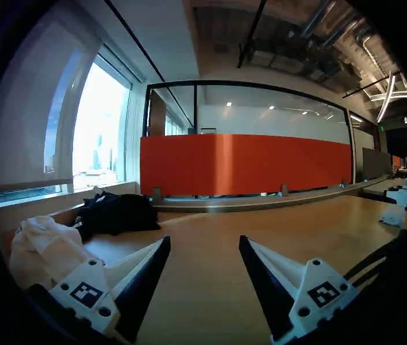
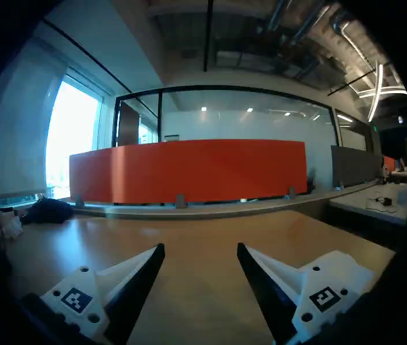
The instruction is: Fold towel
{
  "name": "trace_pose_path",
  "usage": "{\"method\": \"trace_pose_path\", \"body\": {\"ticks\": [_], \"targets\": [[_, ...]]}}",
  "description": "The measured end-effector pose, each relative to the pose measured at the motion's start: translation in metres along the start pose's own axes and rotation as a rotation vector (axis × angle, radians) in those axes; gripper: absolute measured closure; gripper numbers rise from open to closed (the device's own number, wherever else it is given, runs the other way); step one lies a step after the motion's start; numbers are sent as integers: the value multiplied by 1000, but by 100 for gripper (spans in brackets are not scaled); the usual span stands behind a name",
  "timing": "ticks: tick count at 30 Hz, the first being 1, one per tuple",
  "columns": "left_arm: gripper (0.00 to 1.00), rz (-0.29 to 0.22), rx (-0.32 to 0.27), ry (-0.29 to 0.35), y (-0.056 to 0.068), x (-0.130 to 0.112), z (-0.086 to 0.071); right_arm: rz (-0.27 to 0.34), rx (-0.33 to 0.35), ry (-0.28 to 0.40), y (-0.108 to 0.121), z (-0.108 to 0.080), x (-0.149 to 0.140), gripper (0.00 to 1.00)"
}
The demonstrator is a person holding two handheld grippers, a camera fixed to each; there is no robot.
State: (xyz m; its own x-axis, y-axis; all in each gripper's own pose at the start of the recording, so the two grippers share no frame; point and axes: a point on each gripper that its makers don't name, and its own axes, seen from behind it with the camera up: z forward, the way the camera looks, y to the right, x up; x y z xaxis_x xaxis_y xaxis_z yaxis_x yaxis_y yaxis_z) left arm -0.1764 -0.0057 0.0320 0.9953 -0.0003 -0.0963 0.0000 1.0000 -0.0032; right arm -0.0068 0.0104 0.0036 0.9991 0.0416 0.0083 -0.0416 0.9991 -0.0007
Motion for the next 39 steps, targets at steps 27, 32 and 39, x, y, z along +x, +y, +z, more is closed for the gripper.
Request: {"method": "trace_pose_path", "body": {"ticks": [27, 32, 39], "targets": [[12, 0, 0, 0, 1, 0, 1, -40, 10, 8, -7, -3, 1, 1], [12, 0, 0, 0, 1, 0, 0, -40, 9, 8, -7, -2, 1, 0], [12, 0, 0, -1, 1, 1, 0, -40, 10, 8, -7, -2, 1, 0]]}}
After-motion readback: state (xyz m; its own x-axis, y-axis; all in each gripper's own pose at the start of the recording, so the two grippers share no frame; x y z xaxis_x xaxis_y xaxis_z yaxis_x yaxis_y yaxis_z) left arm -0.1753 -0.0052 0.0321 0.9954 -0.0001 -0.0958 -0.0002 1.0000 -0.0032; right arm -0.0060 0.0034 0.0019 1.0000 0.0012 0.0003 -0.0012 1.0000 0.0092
